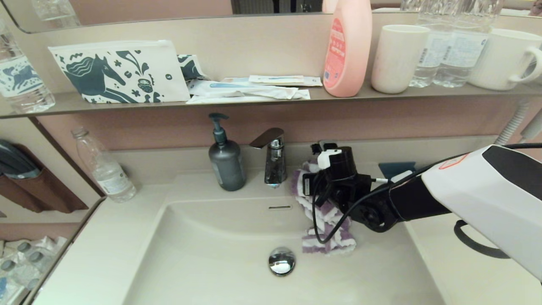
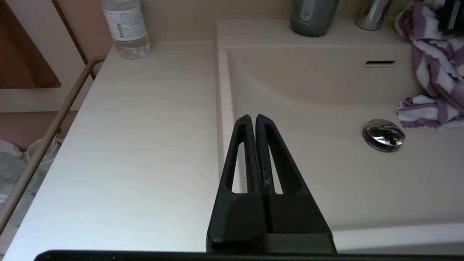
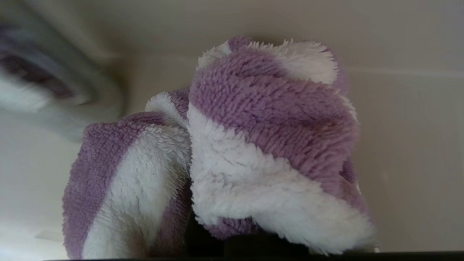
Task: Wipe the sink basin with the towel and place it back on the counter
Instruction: Wipe the sink
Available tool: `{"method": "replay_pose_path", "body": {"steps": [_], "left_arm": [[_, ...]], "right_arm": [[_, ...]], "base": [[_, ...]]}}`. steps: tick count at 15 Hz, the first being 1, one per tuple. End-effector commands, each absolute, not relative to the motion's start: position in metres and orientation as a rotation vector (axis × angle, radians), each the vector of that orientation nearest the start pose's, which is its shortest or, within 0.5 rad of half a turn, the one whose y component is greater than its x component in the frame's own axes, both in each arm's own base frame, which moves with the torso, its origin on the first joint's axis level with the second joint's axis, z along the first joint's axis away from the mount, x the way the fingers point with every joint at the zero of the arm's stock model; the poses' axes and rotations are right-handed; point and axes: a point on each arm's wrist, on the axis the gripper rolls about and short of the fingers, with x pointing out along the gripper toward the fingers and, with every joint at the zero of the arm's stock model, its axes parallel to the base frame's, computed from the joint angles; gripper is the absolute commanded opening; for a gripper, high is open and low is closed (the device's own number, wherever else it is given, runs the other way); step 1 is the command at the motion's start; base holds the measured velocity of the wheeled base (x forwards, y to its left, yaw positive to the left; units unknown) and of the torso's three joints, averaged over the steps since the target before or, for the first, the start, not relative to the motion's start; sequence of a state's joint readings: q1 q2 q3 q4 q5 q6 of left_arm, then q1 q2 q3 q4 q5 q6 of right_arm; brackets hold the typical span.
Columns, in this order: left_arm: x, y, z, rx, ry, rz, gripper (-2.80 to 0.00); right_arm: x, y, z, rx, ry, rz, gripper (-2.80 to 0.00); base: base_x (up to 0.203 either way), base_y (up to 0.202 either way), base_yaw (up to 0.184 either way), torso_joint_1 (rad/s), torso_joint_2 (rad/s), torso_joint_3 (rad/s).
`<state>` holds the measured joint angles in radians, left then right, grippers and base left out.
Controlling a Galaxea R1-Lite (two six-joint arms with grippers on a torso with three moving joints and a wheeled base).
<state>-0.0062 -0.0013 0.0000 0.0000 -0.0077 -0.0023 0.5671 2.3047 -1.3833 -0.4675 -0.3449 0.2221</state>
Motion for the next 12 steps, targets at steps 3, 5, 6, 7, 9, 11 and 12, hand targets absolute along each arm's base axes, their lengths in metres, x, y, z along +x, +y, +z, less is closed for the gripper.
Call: {"method": "replay_pose_path", "body": {"steps": [3,5,6,7,9,11,12], "left_arm": [[-0.023,0.000,0.075,-0.003,0.000,-0.014,-2.80],[-0.023,0.000,0.075,-0.003,0.000,-0.014,-2.80],[-0.023,0.000,0.075,-0.003,0.000,-0.014,-2.80],[-0.023,0.000,0.075,-0.003,0.000,-0.014,-2.80],[-0.023,0.000,0.075,-0.003,0.000,-0.014,-2.80],[-0.023,0.000,0.075,-0.003,0.000,-0.014,-2.80],[-0.023,0.000,0.075,-0.003,0.000,-0.014,-2.80]], "right_arm": [[0.404,0.215,0.084,0.029,0.432,0.106,-2.80],[0.401,0.197,0.080,0.023,0.461,0.071,-2.80],[0.396,0.185,0.080,0.019,0.479,0.049,-2.80],[0.390,0.172,0.082,0.017,0.496,0.026,-2.80],[0.379,0.140,0.087,0.020,0.521,-0.036,-2.80],[0.374,0.105,0.101,0.043,0.509,-0.109,-2.80],[0.372,0.092,0.107,0.053,0.499,-0.137,-2.80]], "base": [[0.000,0.000,0.000,0.000,0.00,0.000],[0.000,0.000,0.000,0.000,0.00,0.000],[0.000,0.000,0.000,0.000,0.00,0.000],[0.000,0.000,0.000,0.000,0.00,0.000],[0.000,0.000,0.000,0.000,0.00,0.000],[0.000,0.000,0.000,0.000,0.00,0.000],[0.000,0.000,0.000,0.000,0.00,0.000]]}}
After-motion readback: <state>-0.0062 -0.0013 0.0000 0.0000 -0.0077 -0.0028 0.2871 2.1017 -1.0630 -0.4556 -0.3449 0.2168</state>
